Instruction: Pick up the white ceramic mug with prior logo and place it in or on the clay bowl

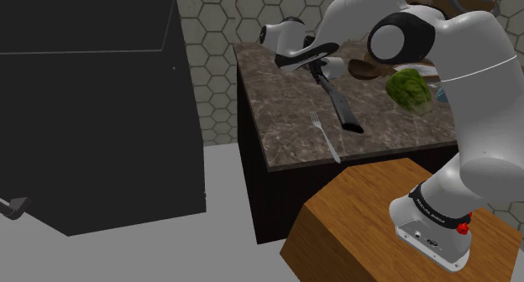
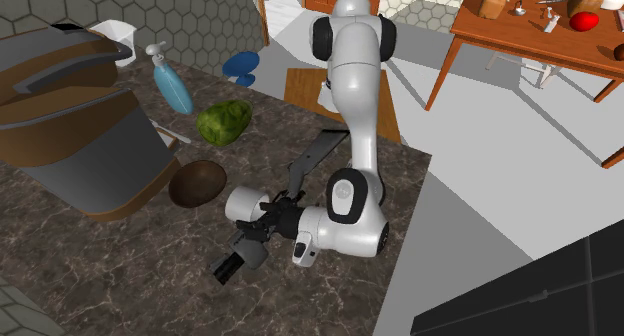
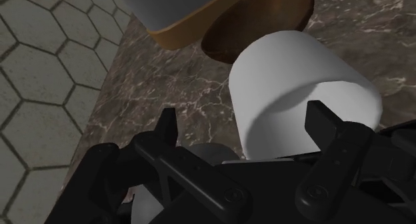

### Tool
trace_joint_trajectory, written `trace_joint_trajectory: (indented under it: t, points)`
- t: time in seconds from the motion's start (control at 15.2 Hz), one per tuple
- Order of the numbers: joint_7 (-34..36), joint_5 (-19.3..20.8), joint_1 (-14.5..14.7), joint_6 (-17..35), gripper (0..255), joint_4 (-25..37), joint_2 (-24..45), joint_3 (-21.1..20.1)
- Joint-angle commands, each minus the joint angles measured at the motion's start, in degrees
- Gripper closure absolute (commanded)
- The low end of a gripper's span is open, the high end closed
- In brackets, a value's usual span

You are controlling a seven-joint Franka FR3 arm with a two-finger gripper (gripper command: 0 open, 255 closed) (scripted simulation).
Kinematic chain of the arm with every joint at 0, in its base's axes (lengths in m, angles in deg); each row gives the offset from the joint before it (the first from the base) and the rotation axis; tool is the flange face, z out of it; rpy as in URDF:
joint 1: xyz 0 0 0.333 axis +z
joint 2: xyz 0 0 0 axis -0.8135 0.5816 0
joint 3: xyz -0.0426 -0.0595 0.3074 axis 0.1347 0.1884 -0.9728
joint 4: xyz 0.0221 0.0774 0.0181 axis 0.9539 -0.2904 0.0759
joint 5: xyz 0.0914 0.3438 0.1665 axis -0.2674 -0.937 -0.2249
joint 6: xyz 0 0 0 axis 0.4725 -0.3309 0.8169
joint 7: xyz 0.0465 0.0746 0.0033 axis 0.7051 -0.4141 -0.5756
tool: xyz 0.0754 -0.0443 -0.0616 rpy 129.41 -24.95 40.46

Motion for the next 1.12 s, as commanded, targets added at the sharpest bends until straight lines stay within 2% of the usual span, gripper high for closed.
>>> trace_joint_trajectory:
  t: [0.0, 0.26, 0.33, 0.46, 0.86, 0.92, 1.06]
  points:
    - [0.2, 0.4, -1.3, 3.2, 0, -0.2, 1.8, -0.1]
    - [0.4, 1.4, -2.3, 2.6, 0, -0.2, 1.8, -1.5]
    - [1.2, 1.5, -2.7, 3.3, 255, -3.2, -0.2, -1.5]
    - [2.8, 1.2, -2.1, 3.0, 255, -5.5, -1.2, -1.9]
    - [1.7, 1.1, -1.8, 2.4, 255, -3.6, -0.5, -1.9]
    - [0.5, 1.4, -2.3, 2.6, 255, -0.2, 1.8, -1.6]
    - [-0.2, 1.5, -2.4, 2.2, 255, -0.4, 0.9, -1.8]
